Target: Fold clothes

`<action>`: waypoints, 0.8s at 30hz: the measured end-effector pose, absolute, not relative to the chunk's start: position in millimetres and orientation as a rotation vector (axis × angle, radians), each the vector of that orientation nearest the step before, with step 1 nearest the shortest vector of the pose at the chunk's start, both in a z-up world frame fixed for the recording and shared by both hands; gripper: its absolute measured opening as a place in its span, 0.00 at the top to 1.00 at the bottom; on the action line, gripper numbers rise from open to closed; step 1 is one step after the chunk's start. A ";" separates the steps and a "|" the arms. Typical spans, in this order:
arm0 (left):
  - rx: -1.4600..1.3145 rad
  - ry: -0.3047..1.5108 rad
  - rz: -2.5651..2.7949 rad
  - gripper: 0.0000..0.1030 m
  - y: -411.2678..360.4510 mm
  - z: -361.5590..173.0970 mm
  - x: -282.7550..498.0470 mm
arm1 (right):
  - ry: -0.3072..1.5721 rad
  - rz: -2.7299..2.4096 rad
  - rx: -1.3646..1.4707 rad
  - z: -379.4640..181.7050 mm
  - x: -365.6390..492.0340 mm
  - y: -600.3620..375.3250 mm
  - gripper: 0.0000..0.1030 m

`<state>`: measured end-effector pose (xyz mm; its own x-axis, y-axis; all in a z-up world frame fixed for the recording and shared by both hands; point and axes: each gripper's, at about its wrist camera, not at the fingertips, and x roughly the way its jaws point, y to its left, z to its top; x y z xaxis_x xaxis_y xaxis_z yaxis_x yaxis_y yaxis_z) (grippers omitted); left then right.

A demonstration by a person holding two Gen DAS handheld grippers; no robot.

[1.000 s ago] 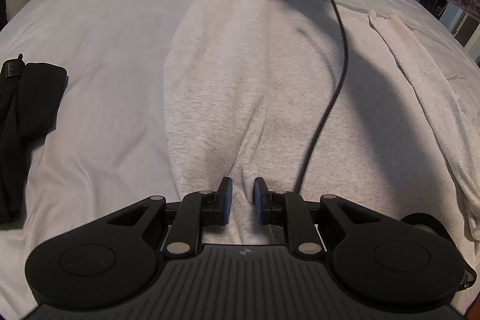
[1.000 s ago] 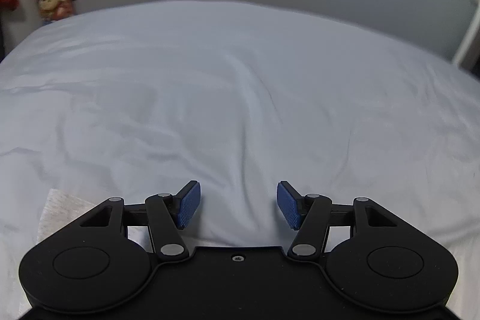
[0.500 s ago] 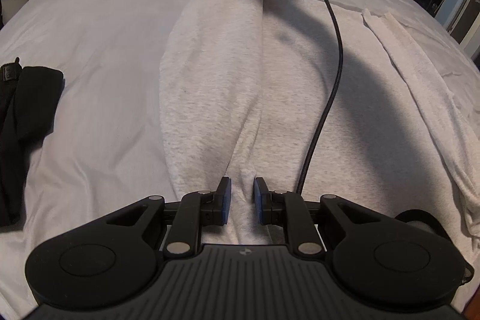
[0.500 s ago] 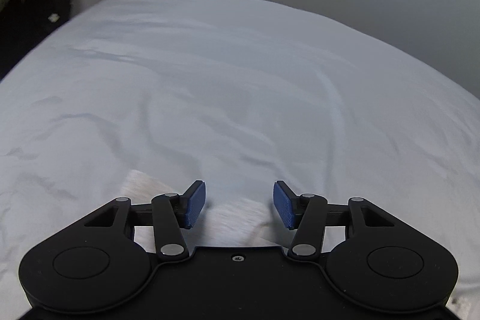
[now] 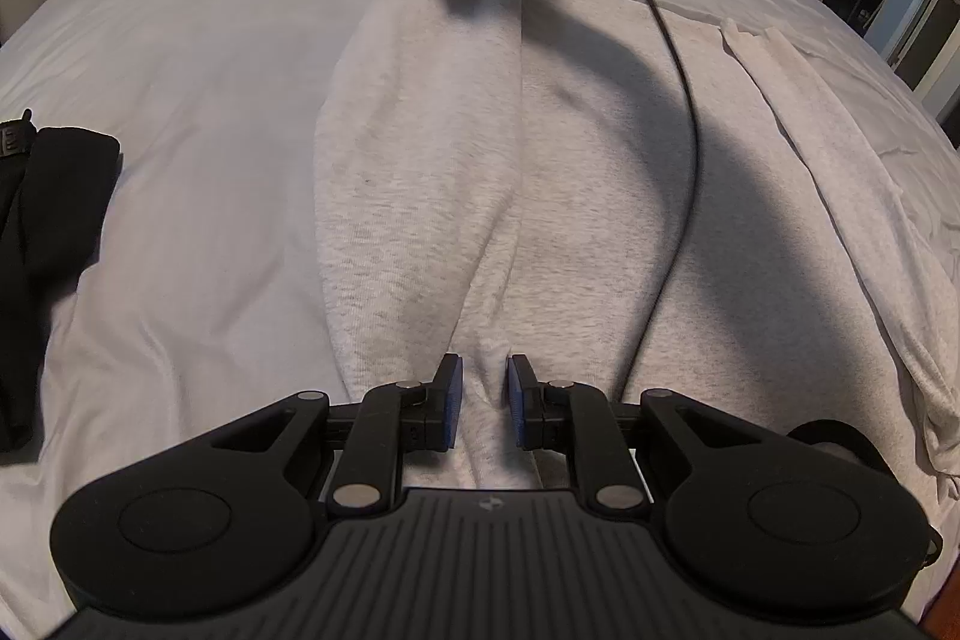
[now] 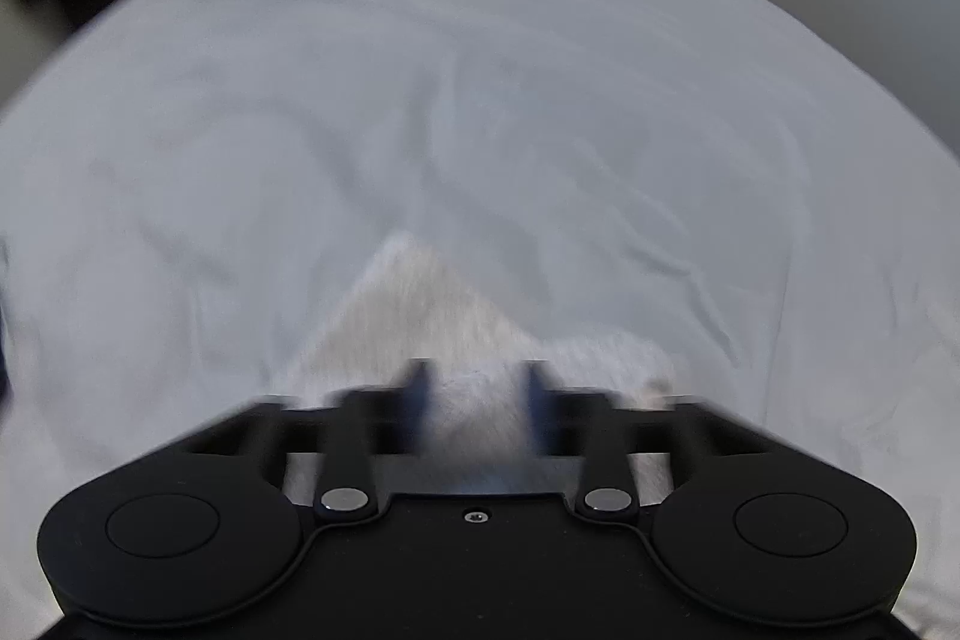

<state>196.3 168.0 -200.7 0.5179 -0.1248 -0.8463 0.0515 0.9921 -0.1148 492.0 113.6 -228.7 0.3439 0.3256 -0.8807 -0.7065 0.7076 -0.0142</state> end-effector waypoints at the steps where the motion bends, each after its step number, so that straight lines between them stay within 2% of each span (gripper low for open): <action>1: -0.078 1.021 -0.106 0.86 168.2 -200.5 196.0 | 1.003 0.708 -0.423 -225.8 489.9 105.7 0.98; 7: -0.072 1.023 -0.108 0.86 167.6 -198.7 194.7 | 0.997 0.745 -0.421 -204.9 472.7 72.8 0.99; 15: -0.064 1.027 -0.108 0.86 167.2 -199.0 196.2 | 1.148 0.649 -0.569 -236.9 471.4 56.6 0.97; 20: -0.060 1.029 -0.108 0.86 166.4 -199.9 197.4 | 1.089 0.548 -0.422 -225.8 485.4 38.1 0.96; 23: -0.056 1.029 -0.107 0.86 165.3 -199.7 197.3 | 1.053 0.594 -0.242 -209.3 493.5 42.1 0.89; 24: -0.056 1.029 -0.107 0.86 164.8 -199.5 197.5 | 1.043 0.605 -0.224 -207.0 495.5 48.1 0.83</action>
